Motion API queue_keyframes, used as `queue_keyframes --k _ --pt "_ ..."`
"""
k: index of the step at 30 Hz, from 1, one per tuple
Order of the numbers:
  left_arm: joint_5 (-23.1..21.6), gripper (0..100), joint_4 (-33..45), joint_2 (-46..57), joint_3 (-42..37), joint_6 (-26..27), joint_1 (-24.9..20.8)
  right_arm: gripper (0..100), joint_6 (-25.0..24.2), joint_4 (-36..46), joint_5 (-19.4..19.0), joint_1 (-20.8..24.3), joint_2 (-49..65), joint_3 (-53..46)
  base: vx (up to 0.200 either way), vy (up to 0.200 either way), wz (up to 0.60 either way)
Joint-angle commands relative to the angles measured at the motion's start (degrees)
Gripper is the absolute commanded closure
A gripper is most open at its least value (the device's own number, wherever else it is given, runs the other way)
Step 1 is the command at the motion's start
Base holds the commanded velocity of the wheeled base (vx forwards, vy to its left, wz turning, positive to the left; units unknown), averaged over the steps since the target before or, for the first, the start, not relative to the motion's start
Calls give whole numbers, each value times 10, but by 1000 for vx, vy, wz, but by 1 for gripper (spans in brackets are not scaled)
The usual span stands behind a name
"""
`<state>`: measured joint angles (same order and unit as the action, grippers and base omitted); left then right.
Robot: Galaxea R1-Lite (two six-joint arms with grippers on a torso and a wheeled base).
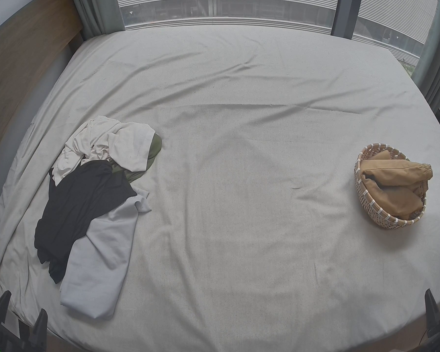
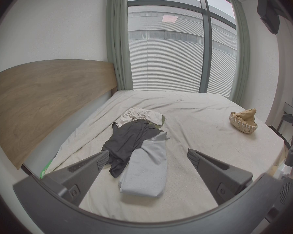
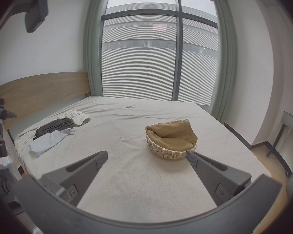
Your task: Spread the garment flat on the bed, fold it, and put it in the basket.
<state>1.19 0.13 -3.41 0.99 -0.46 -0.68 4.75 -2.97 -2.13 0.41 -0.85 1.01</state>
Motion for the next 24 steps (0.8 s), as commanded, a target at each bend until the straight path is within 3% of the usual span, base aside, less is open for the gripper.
queue_keyframes --k 1,3,7,8,9,11,17,20,24 --pt "1 0 0 31 -10 -2 8 0 -2 1 0 2 -1 -7 0 0 0" --pt "1 0 1 31 -10 -2 8 0 -1 1 0 2 0 -7 0 0 0" --pt "2 0 0 31 -10 -3 8 0 13 2 -34 43 -41 -7 0 0 0" --pt "2 0 0 31 -10 -3 8 0 13 2 -36 43 -41 -7 0 0 0" --pt "1 0 0 31 -10 -4 8 0 19 -2 -62 43 -40 -7 0 0 0" --pt "2 0 0 31 -10 -6 8 0 21 -3 -65 42 -41 -8 0 0 0" --pt "1 0 1 31 -10 -1 7 0 -33 18 45 2 -6 -3 0 0 0" --pt "1 0 1 31 -10 -2 7 0 -32 14 59 3 1 -3 0 0 0" --pt "0 0 0 31 -10 1 8 0 -26 -7 12 3 1 -9 0 0 0"
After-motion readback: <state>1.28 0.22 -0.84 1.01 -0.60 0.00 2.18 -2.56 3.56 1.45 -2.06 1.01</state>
